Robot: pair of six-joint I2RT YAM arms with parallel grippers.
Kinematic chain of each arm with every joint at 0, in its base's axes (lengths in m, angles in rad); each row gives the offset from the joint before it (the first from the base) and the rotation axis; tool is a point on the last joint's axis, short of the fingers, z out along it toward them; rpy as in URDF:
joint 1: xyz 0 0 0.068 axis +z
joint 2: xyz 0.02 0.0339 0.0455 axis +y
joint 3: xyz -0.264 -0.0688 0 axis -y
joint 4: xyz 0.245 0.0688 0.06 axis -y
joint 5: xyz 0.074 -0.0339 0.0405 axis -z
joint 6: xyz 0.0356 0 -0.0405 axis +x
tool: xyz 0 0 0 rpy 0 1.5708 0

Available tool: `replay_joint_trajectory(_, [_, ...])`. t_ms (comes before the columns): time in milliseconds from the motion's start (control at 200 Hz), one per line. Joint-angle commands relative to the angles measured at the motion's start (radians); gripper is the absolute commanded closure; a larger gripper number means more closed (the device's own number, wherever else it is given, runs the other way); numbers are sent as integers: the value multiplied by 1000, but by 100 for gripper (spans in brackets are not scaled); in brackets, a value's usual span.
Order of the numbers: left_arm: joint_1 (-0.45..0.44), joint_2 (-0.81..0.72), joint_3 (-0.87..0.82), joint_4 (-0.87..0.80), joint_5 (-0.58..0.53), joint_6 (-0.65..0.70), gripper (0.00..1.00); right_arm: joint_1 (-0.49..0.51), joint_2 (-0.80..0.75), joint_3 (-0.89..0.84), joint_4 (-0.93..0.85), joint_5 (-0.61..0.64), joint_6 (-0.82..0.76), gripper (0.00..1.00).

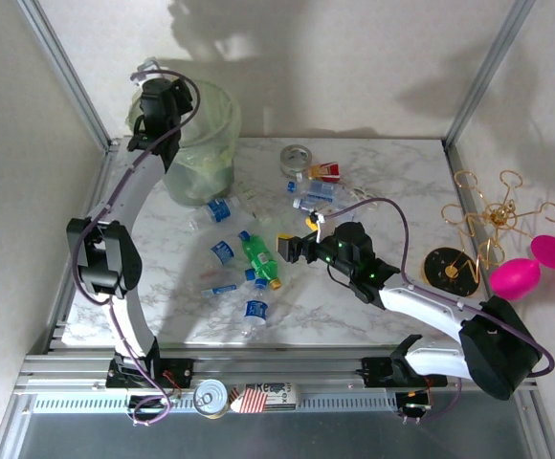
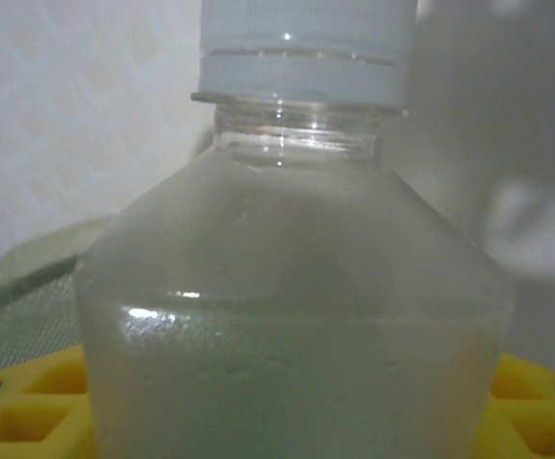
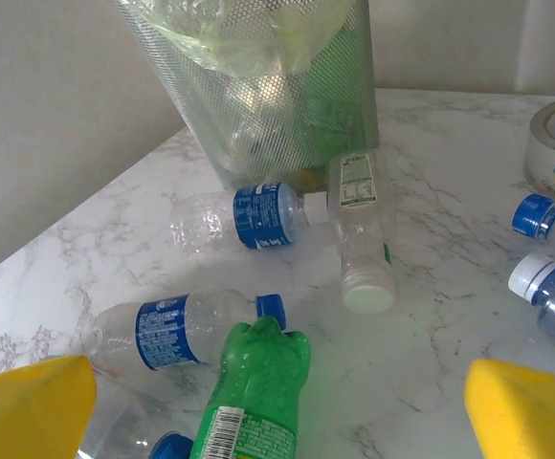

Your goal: Put the plastic bottles in the bin

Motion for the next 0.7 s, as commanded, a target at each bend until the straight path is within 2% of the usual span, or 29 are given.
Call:
replay_joint_trajectory(0, [-1,-5,45,-31,-1,4,21,-4,7,5,-3,21,-5,1])
replay_joint_trajectory(135, [-1,-26,40,-28,5,-3,1,-4,17,14,-8,18,-5,1])
replay_joint_trajectory(431, [-9,-181,-52,-5,37,-20,0,-4,30,25,-9,23,19,1])
replay_joint_trajectory(691, [-51,-489,-374,128,115,-113,1,-4,46,44,-26,94,62,1])
